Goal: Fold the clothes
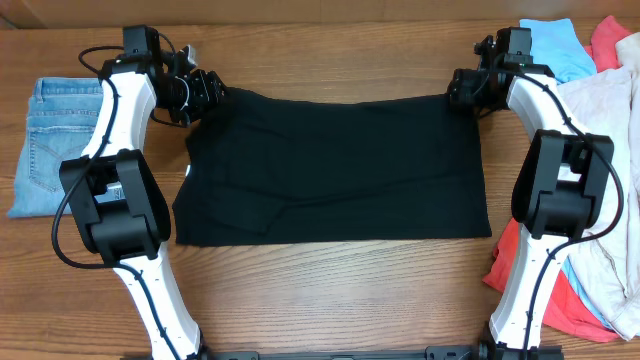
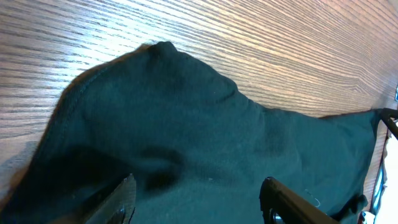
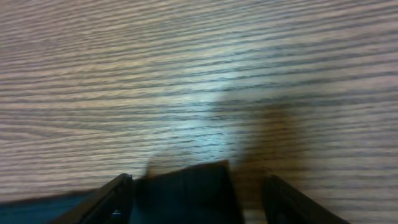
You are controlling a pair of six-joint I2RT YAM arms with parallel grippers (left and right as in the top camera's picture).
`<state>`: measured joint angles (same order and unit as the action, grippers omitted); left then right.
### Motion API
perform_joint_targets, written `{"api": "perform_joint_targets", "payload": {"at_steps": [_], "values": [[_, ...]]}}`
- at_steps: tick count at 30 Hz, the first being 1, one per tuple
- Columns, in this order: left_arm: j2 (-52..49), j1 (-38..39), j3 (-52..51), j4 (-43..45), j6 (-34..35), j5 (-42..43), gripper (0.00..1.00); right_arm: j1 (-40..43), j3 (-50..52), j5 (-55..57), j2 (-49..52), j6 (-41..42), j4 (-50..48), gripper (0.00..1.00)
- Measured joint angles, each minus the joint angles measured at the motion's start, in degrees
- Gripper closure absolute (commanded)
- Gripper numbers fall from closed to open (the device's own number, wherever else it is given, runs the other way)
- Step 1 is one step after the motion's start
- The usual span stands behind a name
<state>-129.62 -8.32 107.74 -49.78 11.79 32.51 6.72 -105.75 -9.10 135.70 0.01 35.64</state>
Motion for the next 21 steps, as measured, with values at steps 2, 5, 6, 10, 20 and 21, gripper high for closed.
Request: {"api": "perform_joint_targets", "payload": {"at_steps": [2,5,6,10,20,21], "values": [[0.00,0.00,0.00,0.00,0.00,-0.02,0.33,-0.02,0.00,0.52,0.00,0.00,0.07,0.44],[0.00,0.00,0.00,0.00,0.00,-0.13,0.33,-0.02,0.00,1.05,0.02,0.26,0.31,0.60],[0.00,0.00,0.00,0.00,0.00,-0.15,0.33,0.00,0.00,1.25,0.02,0.17,0.39,0.64],[0.00,0.00,0.00,0.00,0.00,-0.15,0.33,0.00,0.00,1.73,0.02,0.42,0.50,0.89],[0.00,0.00,0.00,0.07,0.00,-0.85,0.32,0.02,0.00,1.90,0.02,1.05,2.14,0.96],[0.00,0.00,0.00,0.04,0.00,-1.09,0.32,0.04,0.00,1.90,0.02,1.16,2.27,0.96]]}}
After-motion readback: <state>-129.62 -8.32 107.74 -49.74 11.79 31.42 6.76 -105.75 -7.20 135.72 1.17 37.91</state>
